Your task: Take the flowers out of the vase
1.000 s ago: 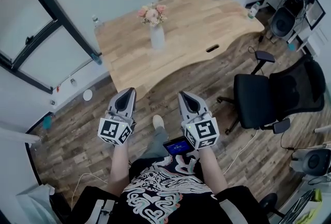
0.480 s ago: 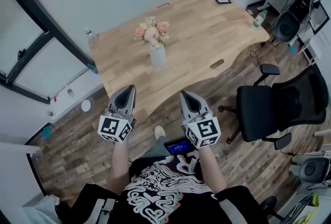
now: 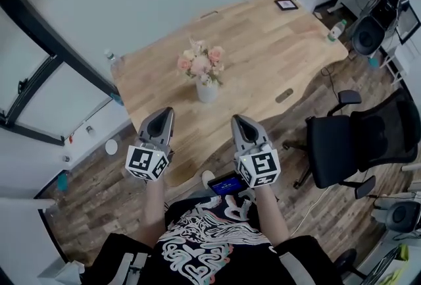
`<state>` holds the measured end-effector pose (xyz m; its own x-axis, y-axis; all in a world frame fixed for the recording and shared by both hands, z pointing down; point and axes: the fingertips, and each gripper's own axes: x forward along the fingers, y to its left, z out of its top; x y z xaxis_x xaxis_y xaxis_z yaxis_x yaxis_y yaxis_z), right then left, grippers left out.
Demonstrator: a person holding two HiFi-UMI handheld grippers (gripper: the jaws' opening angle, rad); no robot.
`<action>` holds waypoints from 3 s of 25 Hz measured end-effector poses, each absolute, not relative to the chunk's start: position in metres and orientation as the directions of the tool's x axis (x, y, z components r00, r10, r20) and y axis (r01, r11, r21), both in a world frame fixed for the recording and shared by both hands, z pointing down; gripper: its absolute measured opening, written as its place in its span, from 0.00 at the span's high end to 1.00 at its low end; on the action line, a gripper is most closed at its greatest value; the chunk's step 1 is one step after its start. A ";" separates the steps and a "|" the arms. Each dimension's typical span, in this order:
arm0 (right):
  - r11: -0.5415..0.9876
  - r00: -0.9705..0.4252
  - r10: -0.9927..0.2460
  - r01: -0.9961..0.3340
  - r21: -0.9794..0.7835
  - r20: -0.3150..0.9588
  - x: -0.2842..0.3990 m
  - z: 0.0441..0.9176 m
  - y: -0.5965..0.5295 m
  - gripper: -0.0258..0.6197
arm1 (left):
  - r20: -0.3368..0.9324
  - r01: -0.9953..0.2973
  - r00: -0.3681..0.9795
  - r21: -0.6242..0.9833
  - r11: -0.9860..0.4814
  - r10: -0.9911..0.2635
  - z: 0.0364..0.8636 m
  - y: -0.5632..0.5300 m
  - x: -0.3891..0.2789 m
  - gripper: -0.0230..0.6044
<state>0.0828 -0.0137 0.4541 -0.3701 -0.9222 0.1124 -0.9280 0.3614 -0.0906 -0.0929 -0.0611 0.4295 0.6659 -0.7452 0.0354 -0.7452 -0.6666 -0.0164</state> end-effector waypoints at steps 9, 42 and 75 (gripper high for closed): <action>0.352 -0.360 -0.929 -0.930 -0.105 0.081 0.082 0.452 -0.031 0.95 | 0.044 -0.734 0.679 0.011 -0.679 -0.733 0.443 -0.085 -0.096 0.96; 0.466 -0.472 -0.860 -0.881 -0.077 0.194 0.089 0.508 -0.135 0.95 | 0.061 -0.622 0.782 0.031 -0.782 -0.620 0.465 -0.170 -0.070 0.95; 0.742 -0.684 -0.636 -0.669 0.038 0.357 0.017 0.556 -0.233 0.52 | 0.011 -0.314 0.949 0.041 -0.948 -0.314 0.460 -0.214 -0.014 0.34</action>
<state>0.0170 -0.2327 0.5558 -0.6843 -0.6357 0.3572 -0.6695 0.7419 0.0378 -0.0139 -0.2142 0.4599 0.9494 -0.3140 0.0111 -0.3142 -0.9485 0.0408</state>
